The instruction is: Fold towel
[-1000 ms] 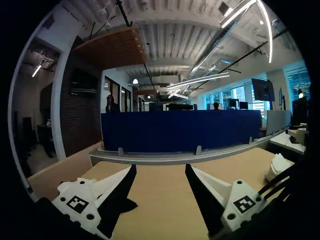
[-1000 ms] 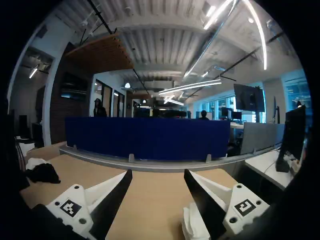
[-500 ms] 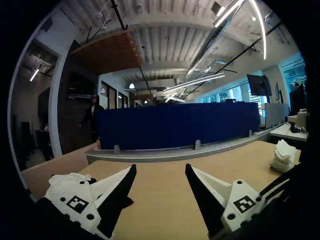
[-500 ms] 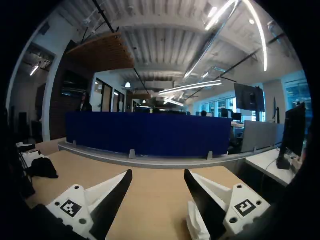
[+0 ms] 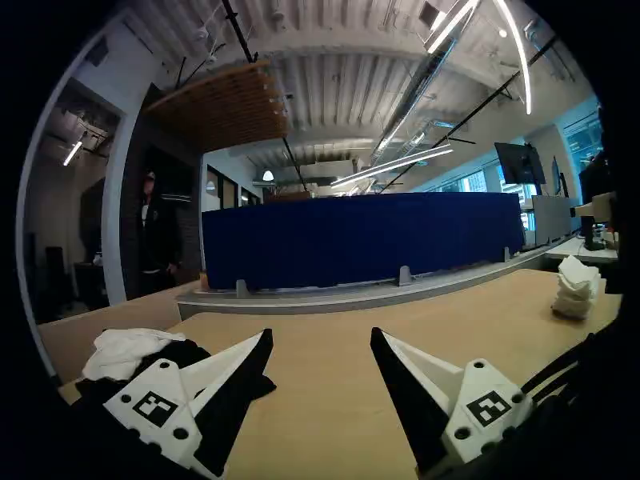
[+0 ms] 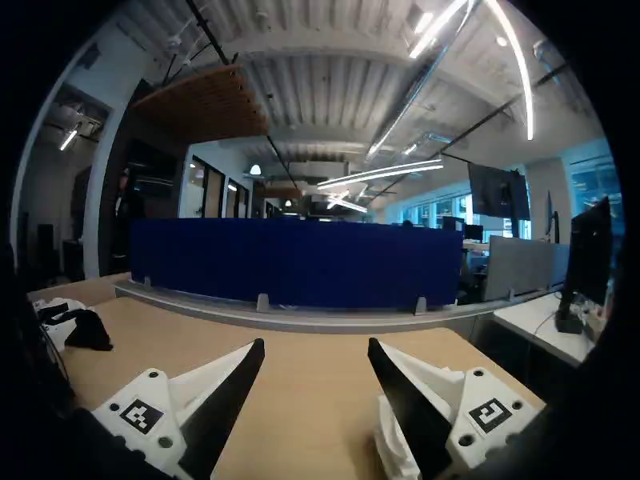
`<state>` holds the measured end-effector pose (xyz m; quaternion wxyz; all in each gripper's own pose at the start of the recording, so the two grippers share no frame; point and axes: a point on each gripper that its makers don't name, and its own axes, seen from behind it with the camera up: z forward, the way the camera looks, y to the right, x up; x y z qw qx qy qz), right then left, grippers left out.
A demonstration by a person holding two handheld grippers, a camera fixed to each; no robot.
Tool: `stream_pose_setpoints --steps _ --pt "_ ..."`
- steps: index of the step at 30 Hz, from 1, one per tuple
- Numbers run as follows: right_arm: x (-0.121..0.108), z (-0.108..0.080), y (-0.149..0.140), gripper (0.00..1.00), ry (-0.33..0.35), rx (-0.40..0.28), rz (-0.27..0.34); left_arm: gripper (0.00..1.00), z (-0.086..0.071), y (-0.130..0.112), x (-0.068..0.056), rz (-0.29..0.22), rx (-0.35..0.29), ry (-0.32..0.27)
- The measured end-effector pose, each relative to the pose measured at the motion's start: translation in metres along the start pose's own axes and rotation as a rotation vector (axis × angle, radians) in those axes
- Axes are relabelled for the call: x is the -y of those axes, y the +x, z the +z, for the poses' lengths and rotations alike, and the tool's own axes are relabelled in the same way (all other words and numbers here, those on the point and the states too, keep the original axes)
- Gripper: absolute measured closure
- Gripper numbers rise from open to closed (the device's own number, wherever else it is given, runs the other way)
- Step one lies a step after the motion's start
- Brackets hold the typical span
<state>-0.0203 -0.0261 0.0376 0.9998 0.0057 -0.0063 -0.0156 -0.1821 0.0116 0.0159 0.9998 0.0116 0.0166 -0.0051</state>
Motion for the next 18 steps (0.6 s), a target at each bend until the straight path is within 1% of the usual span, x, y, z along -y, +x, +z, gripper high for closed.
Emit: stream_pose_setpoints --steps 3,6,12,15,18 --pt "0.003 0.001 -0.004 0.0 0.004 0.002 -0.005 0.1 -0.003 -0.01 0.003 -0.003 0.001 0.008" --pt "0.009 0.001 -0.008 0.0 0.012 0.0 -0.008 0.1 -0.005 -0.016 0.004 -0.018 -0.003 0.01" --pt "0.02 0.003 -0.013 0.0 0.033 0.001 -0.014 0.1 -0.007 -0.022 0.009 -0.03 -0.01 0.016" --pt "0.023 0.004 -0.011 0.0 0.038 0.0 -0.014 0.1 -0.007 -0.024 0.011 -0.034 -0.01 0.021" --pt "0.023 0.005 -0.008 0.0 0.039 -0.002 -0.014 0.09 -0.006 -0.027 0.013 -0.051 -0.006 0.024"
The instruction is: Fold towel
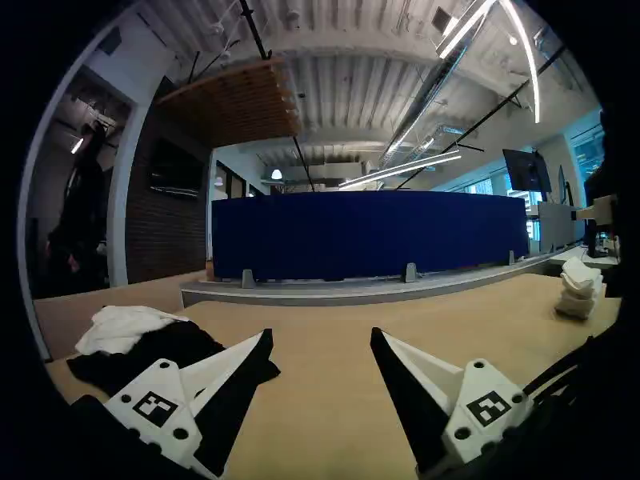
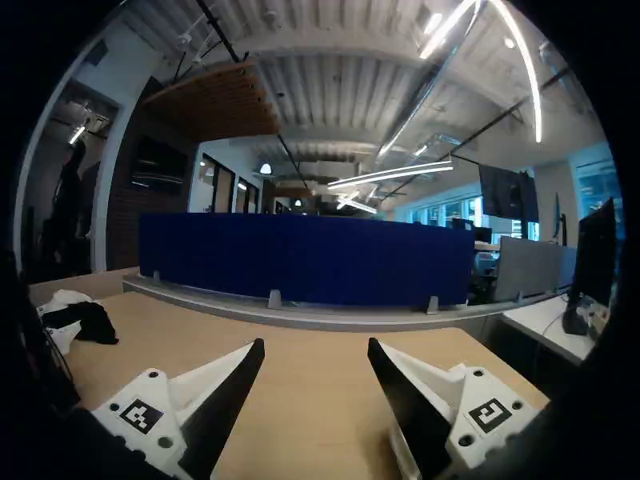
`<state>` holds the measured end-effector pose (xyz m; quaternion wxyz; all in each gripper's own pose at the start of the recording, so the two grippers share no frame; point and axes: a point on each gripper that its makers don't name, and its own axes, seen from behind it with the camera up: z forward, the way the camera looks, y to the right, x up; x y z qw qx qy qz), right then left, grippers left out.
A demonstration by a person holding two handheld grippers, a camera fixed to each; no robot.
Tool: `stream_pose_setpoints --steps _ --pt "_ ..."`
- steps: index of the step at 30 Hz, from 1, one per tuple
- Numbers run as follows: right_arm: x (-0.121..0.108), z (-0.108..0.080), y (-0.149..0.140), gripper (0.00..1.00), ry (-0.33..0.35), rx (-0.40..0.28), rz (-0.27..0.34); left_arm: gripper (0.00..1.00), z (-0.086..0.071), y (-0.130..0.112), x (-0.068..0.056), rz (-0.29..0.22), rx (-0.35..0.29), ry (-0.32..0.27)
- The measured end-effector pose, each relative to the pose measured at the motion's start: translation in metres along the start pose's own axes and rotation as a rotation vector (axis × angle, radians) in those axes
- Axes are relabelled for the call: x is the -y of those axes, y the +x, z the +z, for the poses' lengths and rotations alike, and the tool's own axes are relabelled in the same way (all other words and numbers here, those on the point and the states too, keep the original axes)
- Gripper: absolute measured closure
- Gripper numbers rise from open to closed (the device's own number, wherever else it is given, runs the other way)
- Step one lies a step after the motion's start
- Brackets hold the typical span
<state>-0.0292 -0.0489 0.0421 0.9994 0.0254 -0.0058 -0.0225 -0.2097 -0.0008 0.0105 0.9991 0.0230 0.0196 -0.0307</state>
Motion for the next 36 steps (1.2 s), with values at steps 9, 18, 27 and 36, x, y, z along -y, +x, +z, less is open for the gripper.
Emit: stream_pose_setpoints --steps 9,18,27,36 --pt "-0.01 -0.002 0.004 0.0 -0.008 -0.005 0.006 0.1 0.001 -0.006 -0.003 -0.014 0.014 -0.009" --pt "-0.018 -0.001 0.003 0.0 -0.012 -0.015 -0.001 0.1 0.007 -0.012 -0.004 -0.018 0.035 -0.02" --pt "-0.03 0.001 -0.005 0.0 -0.027 -0.045 0.012 0.1 0.007 -0.012 -0.004 -0.018 0.037 -0.023" --pt "-0.049 0.003 -0.048 0.0 -0.053 -0.039 0.045 0.1 0.007 -0.011 -0.003 -0.018 0.037 -0.023"
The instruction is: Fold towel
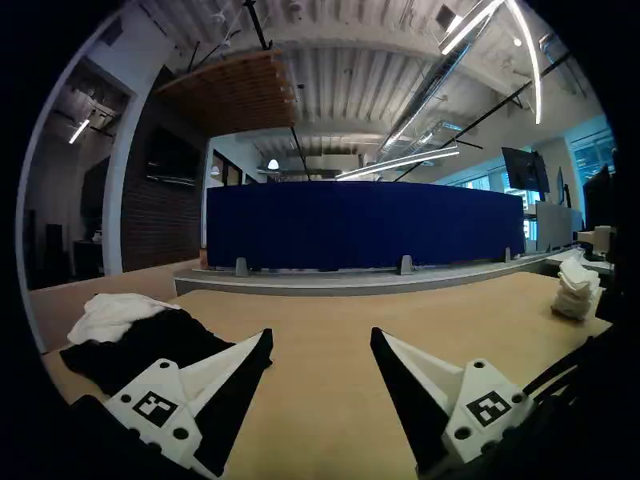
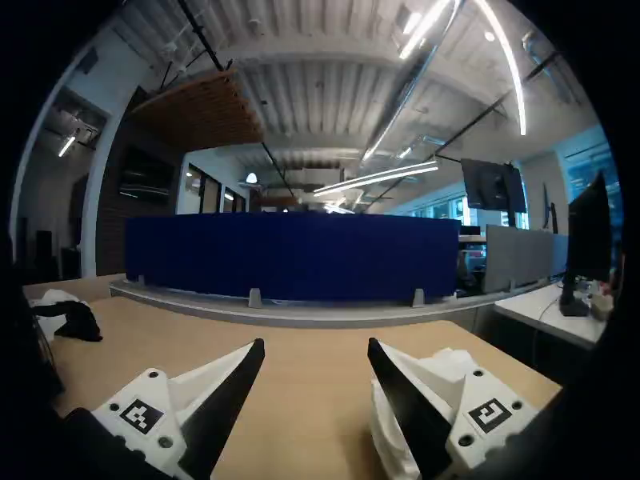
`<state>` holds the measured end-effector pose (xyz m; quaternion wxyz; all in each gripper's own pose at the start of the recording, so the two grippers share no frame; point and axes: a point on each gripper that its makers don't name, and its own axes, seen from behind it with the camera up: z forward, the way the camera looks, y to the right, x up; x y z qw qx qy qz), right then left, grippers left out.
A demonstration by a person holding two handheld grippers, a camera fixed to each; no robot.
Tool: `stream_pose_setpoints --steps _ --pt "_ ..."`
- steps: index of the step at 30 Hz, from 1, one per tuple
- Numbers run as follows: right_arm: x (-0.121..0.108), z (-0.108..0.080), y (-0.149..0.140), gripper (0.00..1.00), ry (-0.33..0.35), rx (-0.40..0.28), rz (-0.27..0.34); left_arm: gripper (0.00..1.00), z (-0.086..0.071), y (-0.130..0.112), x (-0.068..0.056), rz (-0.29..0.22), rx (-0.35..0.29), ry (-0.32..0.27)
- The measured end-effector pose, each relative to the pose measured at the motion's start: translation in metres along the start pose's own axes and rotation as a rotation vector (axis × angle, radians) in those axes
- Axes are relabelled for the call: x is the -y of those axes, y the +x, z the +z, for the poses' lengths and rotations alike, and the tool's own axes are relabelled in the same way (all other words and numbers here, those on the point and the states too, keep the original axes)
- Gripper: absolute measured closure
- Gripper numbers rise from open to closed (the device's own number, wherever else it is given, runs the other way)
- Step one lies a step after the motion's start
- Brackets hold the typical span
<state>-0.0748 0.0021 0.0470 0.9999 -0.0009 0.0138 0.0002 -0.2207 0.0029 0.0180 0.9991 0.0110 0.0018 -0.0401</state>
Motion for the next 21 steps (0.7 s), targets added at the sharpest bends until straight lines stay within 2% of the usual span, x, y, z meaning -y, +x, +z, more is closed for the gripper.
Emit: stream_pose_setpoints --steps 11,21 --pt "-0.023 -0.004 -0.047 0.0 -0.022 0.018 0.044 0.1 0.0 0.0 0.0 0.0 0.0 0.0" --pt "-0.03 -0.007 -0.062 0.0 -0.034 0.018 0.055 0.1 0.0 0.0 0.001 0.001 0.0 0.0"
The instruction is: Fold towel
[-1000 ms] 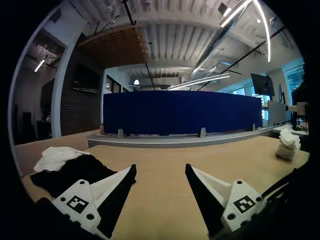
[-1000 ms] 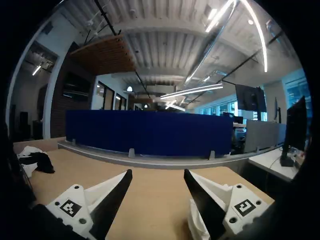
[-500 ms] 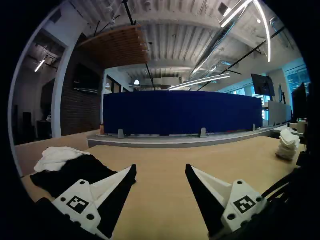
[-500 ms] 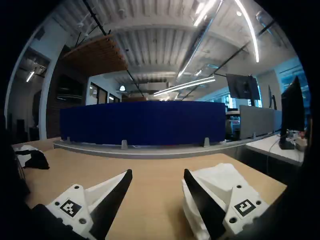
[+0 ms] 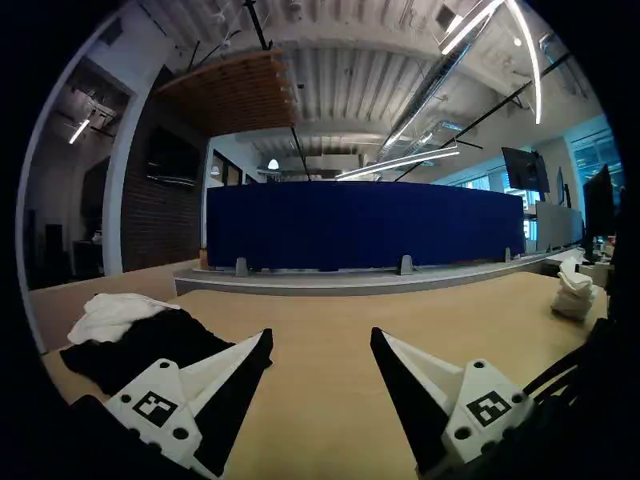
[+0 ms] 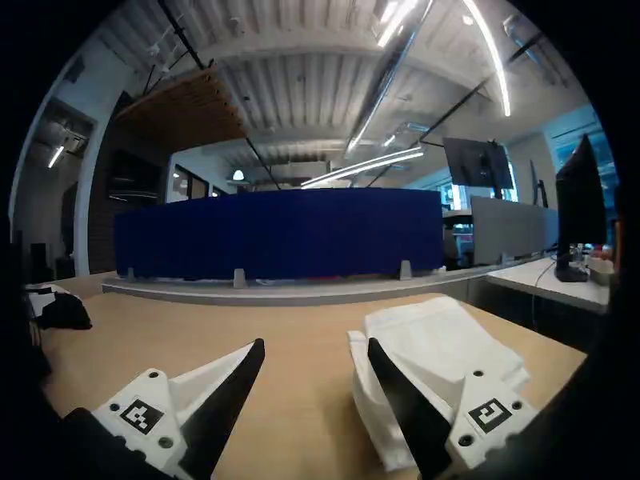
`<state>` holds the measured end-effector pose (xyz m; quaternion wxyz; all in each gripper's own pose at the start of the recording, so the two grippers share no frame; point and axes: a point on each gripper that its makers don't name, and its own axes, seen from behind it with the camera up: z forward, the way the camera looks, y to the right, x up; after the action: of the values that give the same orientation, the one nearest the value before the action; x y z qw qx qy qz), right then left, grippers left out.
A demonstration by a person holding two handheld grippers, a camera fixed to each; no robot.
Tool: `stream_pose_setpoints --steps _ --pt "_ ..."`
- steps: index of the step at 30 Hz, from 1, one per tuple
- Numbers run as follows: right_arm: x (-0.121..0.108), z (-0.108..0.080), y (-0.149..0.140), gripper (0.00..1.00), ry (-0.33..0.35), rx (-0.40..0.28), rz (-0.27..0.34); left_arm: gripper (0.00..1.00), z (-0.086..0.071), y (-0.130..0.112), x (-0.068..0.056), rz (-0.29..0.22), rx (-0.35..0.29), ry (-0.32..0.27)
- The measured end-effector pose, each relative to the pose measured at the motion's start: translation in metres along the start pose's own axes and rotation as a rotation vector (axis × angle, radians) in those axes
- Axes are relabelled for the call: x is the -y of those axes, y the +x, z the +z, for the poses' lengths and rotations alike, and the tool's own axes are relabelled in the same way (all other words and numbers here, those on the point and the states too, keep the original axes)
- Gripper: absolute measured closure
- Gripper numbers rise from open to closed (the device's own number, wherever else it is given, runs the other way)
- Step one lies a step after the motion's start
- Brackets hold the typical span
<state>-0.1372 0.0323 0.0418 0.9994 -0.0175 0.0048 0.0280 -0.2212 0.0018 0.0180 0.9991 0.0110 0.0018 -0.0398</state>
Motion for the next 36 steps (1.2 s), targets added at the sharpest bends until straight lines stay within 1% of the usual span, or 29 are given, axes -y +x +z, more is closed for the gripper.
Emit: stream_pose_setpoints --steps 12,21,36 --pt "0.003 0.0 0.001 0.0 0.003 -0.011 -0.02 0.1 -0.002 -0.001 0.0 0.0 0.0 0.0" --pt "0.011 -0.003 -0.003 0.0 0.008 -0.012 -0.041 0.1 -0.002 0.0 -0.001 0.0 0.0 0.0" --pt "0.012 -0.002 -0.004 0.0 0.009 -0.013 -0.042 0.1 -0.003 0.001 -0.001 0.0 0.0 0.0"
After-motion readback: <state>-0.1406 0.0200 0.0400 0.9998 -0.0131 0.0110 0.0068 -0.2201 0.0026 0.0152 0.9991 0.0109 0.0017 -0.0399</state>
